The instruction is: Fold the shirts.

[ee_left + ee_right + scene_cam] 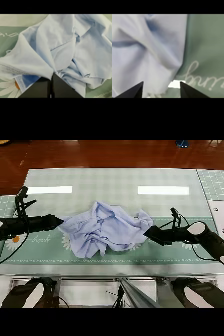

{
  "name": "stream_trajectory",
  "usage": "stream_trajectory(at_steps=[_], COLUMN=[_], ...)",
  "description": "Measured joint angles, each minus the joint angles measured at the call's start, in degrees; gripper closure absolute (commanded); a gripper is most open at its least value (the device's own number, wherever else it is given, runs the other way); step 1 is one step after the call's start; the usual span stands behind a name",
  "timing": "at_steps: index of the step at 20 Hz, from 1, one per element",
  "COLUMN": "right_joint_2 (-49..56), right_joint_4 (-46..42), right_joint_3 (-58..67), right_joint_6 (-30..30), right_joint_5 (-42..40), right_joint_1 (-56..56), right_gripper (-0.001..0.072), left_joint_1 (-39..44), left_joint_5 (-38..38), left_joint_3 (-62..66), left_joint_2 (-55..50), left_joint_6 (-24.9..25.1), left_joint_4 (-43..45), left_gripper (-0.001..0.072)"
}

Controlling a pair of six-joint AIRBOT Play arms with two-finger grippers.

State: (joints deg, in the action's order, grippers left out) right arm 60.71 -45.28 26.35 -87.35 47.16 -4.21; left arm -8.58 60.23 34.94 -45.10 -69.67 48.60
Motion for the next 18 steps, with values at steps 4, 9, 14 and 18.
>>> stream_trajectory(at_steps=[4, 9, 14, 18], right_joint_2=[4.0, -0.8, -12.4, -18.0], right_joint_4=[4.5, 6.1, 5.5, 4.7], right_joint_3=[-0.1, 5.1, 19.6, 34.9], right_joint_6=[-0.5, 3.3, 4.9, 5.2], right_joint_5=[-4.5, -1.4, 6.6, 11.6], right_joint_1=[-1.5, 1.7, 11.7, 19.3], right_gripper=[0.0691, 0.0692, 0.0693, 0.0693], left_joint_1=[0.0, -0.9, -2.6, -3.1], left_joint_5=[0.0, -0.2, 0.7, 1.3], left_joint_3=[0.0, 1.7, 13.0, 30.0], left_joint_2=[0.0, 0.1, 0.8, 2.0], left_joint_6=[0.0, 0.7, 1.0, 1.1], left_joint_4=[0.0, 0.0, 0.1, 0.1], left_gripper=[0.0687, 0.0688, 0.0688, 0.0688])
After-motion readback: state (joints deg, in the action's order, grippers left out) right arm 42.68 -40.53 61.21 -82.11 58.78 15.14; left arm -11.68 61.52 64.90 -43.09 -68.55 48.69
